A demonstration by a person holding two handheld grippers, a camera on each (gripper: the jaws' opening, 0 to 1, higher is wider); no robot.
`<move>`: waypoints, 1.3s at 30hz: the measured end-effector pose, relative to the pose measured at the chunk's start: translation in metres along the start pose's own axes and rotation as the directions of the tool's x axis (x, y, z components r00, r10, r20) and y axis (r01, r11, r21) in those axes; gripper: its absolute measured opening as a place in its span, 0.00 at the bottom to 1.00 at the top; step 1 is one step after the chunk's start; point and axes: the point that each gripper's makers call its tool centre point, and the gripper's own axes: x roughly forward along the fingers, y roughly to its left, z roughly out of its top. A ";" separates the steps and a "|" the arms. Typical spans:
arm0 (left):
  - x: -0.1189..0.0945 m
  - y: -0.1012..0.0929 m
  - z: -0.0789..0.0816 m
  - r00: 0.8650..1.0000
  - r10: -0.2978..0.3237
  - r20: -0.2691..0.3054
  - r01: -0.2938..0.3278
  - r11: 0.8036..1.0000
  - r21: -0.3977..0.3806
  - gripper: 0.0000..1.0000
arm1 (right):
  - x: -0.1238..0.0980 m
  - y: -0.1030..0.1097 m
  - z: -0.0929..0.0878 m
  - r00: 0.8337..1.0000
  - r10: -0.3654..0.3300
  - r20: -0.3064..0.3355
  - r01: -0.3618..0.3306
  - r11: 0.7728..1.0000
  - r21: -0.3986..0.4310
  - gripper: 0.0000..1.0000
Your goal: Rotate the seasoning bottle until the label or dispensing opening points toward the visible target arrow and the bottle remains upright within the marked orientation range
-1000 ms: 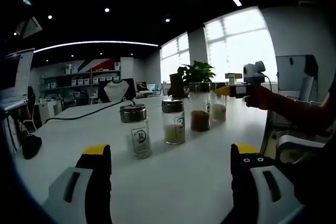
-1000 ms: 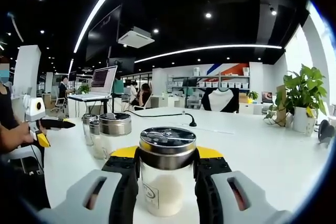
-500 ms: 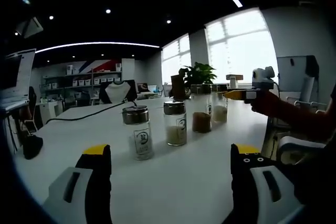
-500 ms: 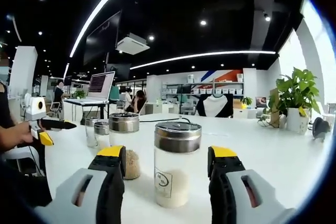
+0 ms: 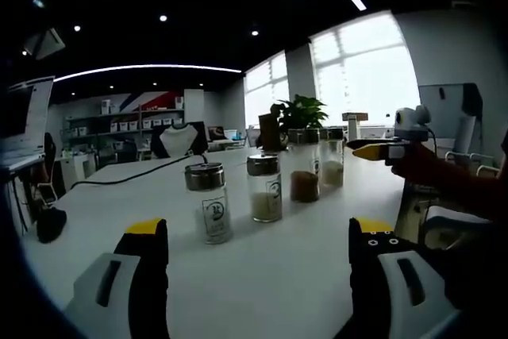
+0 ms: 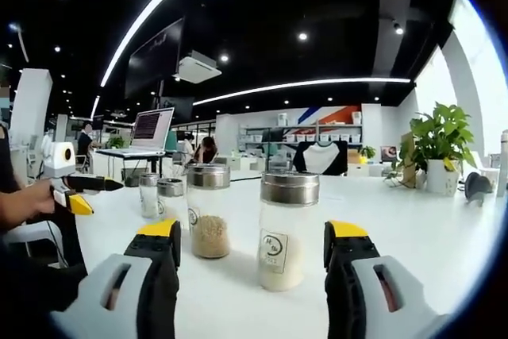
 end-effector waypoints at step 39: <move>-0.033 -0.030 0.006 0.999 0.036 0.011 -0.036 0.999 -0.033 1.00 | -0.056 0.050 -0.019 0.995 0.046 -0.087 -0.044 0.999 0.026 0.99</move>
